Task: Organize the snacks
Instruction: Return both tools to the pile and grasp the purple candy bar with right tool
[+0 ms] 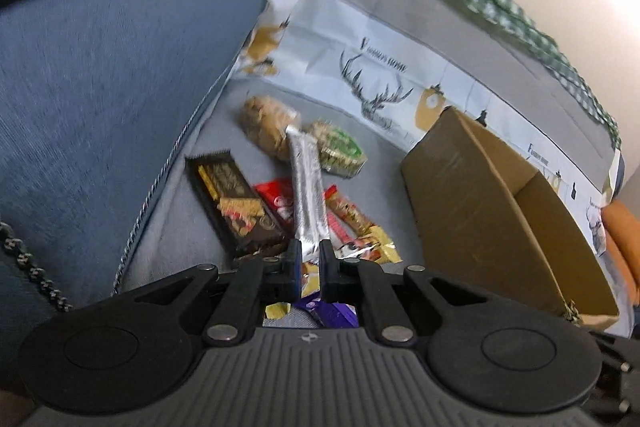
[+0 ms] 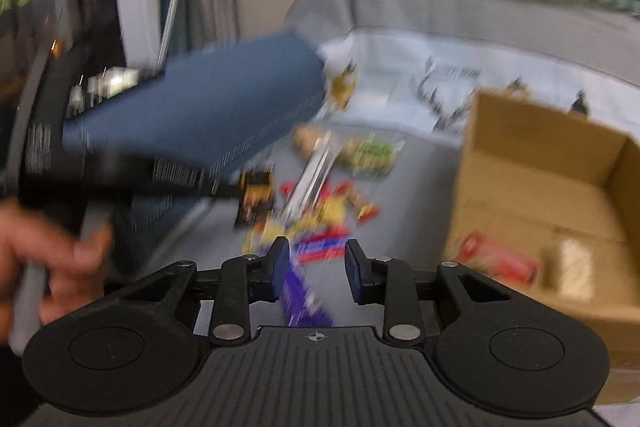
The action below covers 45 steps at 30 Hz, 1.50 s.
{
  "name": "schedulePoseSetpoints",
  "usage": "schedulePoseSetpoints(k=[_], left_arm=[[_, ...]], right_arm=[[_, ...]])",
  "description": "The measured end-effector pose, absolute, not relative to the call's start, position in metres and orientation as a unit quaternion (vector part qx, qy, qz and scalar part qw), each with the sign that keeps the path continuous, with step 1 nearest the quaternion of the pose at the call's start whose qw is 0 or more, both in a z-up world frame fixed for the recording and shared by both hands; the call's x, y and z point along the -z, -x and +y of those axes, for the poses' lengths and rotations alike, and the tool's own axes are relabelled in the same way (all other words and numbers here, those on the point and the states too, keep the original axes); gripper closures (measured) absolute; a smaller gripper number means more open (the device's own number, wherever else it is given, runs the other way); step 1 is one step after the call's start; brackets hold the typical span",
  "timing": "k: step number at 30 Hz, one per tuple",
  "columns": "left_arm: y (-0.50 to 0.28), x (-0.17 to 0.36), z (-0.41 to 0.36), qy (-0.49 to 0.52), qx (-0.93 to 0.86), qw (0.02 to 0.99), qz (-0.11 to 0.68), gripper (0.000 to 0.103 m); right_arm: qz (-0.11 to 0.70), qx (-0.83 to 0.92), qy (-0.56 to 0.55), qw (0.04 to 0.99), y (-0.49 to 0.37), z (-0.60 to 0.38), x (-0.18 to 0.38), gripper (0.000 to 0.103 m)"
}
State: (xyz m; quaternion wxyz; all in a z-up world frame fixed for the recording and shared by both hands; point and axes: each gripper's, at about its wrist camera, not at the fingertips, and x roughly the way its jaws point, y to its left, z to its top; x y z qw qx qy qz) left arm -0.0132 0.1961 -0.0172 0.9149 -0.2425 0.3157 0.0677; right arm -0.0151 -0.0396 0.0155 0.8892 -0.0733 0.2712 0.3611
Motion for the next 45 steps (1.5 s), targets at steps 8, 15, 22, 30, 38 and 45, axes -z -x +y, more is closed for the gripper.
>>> schedulePoseSetpoints(k=[8,15,22,30,38,45], left_arm=[[-0.007,0.03,0.2,0.243,-0.054,0.904,0.348,0.074],[-0.023,0.037,0.195,0.235,-0.025,0.905,0.353,0.042],[-0.045,0.049,0.18,0.191,-0.023,0.898,0.397,0.042],[-0.048,0.052,0.171,0.151,-0.028,0.894,0.422,0.074],[-0.016,0.034,0.173,0.166,-0.039,0.901,0.398,0.079],[0.015,0.034,0.199,0.252,-0.137,0.858,0.426,0.077]], right_arm=[[0.282,-0.386,0.129,0.869,0.001,0.011,0.023,0.048],[0.326,-0.369,0.129,0.861,-0.028,0.02,0.052,0.05],[0.342,-0.395,0.097,0.847,-0.034,0.012,0.053,0.082],[0.331,-0.41,0.111,0.843,-0.022,0.012,0.046,0.084],[0.326,-0.389,0.112,0.855,-0.017,0.003,0.036,0.085],[0.31,-0.366,0.12,0.869,-0.008,-0.003,0.028,0.085]])
